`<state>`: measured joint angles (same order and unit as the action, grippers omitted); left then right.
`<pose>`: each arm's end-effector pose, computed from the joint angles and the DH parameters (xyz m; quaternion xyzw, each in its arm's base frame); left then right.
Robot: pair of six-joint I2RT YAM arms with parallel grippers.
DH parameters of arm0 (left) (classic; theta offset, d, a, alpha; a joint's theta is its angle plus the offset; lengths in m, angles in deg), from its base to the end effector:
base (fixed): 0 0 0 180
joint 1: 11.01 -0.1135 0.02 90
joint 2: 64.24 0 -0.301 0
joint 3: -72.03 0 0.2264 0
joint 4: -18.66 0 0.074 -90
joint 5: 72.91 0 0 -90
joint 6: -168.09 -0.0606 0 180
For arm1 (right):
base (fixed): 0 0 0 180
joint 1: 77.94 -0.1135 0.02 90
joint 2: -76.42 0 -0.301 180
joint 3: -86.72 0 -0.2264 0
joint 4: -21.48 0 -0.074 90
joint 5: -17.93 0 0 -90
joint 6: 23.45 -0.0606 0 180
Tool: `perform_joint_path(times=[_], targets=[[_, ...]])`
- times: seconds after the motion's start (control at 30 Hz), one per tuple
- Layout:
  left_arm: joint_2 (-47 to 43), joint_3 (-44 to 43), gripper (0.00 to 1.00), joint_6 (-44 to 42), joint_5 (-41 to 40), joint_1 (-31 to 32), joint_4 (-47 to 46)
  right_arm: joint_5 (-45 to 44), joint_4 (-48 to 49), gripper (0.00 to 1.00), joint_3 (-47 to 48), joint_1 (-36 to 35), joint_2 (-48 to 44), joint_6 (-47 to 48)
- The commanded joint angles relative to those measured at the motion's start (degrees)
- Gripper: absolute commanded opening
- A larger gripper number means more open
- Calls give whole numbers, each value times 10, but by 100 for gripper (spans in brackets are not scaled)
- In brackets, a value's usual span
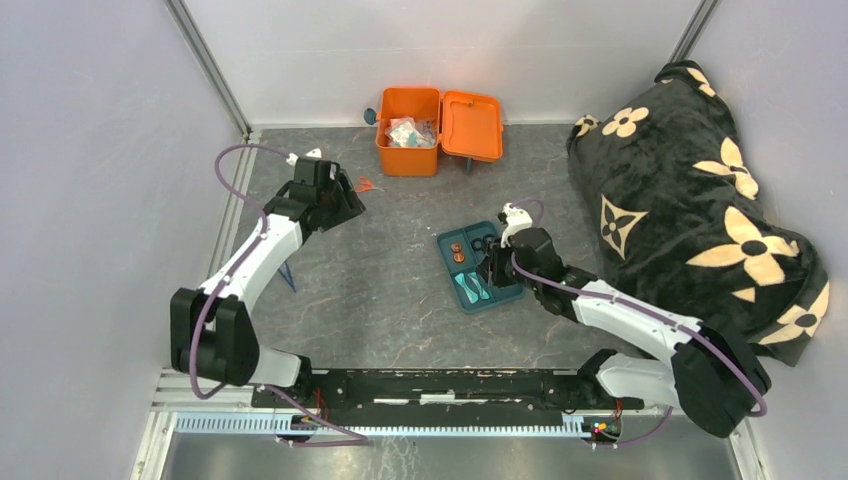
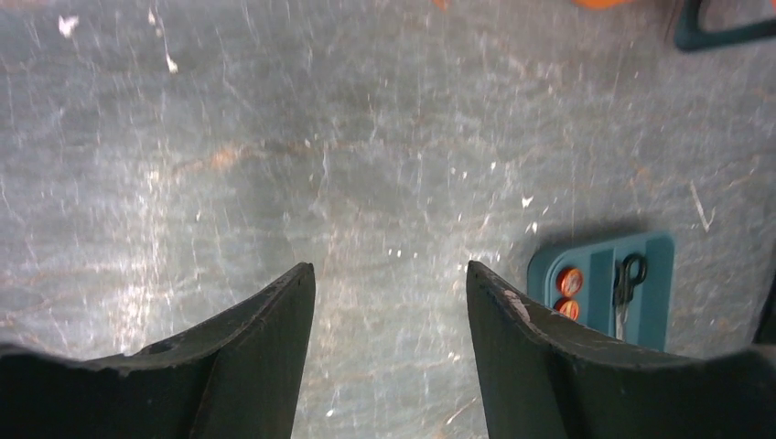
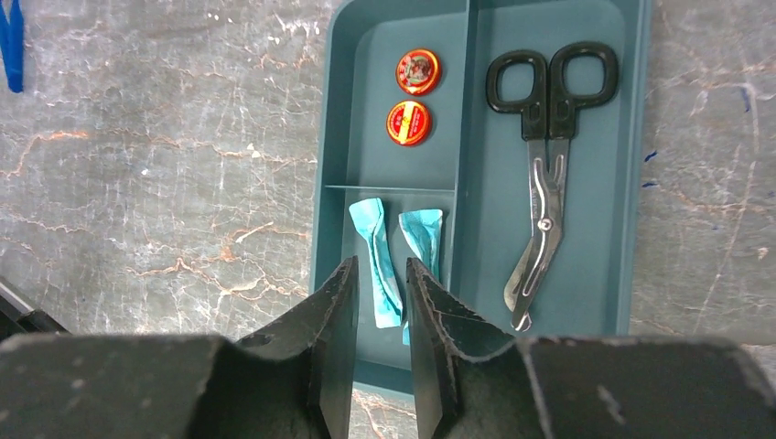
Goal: Organize the medicine kit
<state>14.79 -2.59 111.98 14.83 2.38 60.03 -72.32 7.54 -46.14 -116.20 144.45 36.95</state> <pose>0.2752 -0.0630 0.2952 -0.1721 0.9102 -0.1342 0.3521 0.1803 0.1418 0.2350 -0.0659 0.8839 0.2569 0.3853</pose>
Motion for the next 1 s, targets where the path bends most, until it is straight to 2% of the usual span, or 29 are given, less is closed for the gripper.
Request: perform_joint_path(times=[0.0,0.43,0.73,0.97], targets=[[66,-68,68,10,36,-25,-42,-17,18,31,-11,-2,-42,27],[306,-253,62,22,-29,-27,-46,-23,3,32,-44,-2,-102,76],[396,-355,59,-21,-62,-27,-35,-28,-13,31,-61,-2,-134,90],[440,-386,55,-31,-30,-27,-64,-47,-46,29,-62,-2,-159,105]])
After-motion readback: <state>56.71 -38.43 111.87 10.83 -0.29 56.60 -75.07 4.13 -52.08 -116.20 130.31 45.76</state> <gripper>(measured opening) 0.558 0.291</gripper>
